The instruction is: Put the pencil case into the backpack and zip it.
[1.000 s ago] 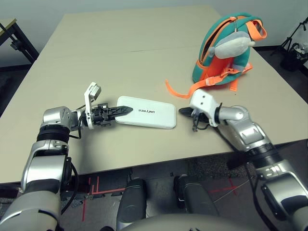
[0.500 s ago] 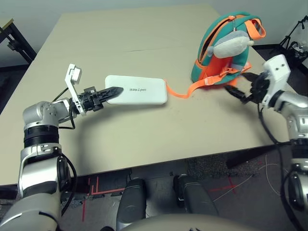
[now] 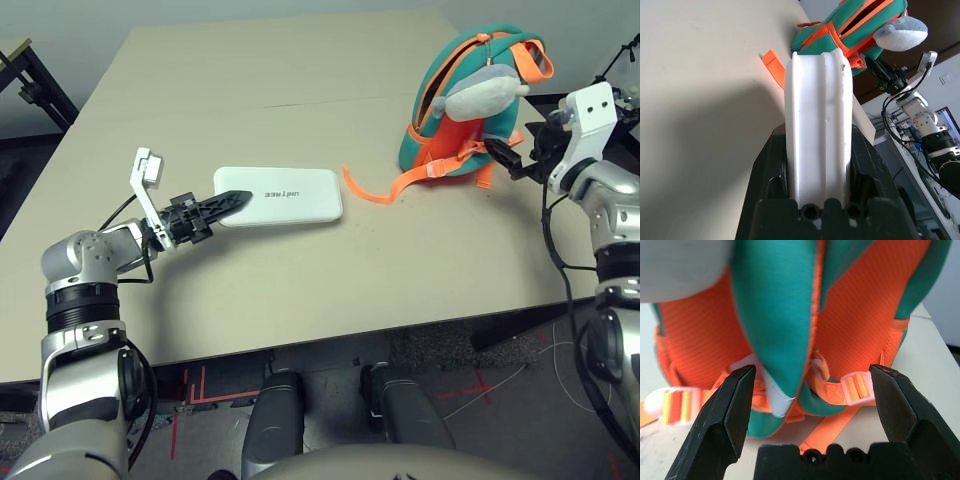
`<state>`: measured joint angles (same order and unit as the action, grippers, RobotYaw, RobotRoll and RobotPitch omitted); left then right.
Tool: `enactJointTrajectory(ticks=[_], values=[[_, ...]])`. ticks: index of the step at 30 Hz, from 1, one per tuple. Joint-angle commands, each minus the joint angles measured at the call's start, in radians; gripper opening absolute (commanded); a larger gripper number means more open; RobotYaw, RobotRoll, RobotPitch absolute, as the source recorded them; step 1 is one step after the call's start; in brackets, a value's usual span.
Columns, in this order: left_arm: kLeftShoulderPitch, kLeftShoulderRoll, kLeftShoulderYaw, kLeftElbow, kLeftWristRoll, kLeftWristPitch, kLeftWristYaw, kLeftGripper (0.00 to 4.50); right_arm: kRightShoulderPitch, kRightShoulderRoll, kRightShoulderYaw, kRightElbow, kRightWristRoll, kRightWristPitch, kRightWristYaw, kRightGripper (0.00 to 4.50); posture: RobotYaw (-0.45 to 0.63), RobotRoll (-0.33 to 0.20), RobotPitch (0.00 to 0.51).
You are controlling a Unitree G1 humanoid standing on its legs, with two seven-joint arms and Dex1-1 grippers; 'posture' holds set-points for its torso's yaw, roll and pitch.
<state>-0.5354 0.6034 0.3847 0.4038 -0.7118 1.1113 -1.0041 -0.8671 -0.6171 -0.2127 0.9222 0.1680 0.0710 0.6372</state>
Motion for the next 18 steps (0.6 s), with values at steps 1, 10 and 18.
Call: enactJointTrajectory(ticks=[1, 10, 18], values=[[0.01, 0.0, 0.025, -0.039, -0.042, 0.006, 0.013, 1.36, -0.056, 0.016, -0.038, 0.112, 0.029, -0.03, -0.004, 4.5, -0.03, 0.0, 0.067], [0.022, 0.003, 0.027, -0.037, -0.053, -0.008, 0.025, 1.36, -0.13, 0.051, -0.042, 0.232, 0.021, -0.062, 0.001, 1.62, -0.02, 0.0, 0.069], [0.014, 0.012, 0.041, -0.014, -0.038, -0.065, 0.043, 1.36, -0.129, 0.055, -0.059, 0.211, 0.045, -0.073, 0.042, 0.0, -0.02, 0.0, 0.072]])
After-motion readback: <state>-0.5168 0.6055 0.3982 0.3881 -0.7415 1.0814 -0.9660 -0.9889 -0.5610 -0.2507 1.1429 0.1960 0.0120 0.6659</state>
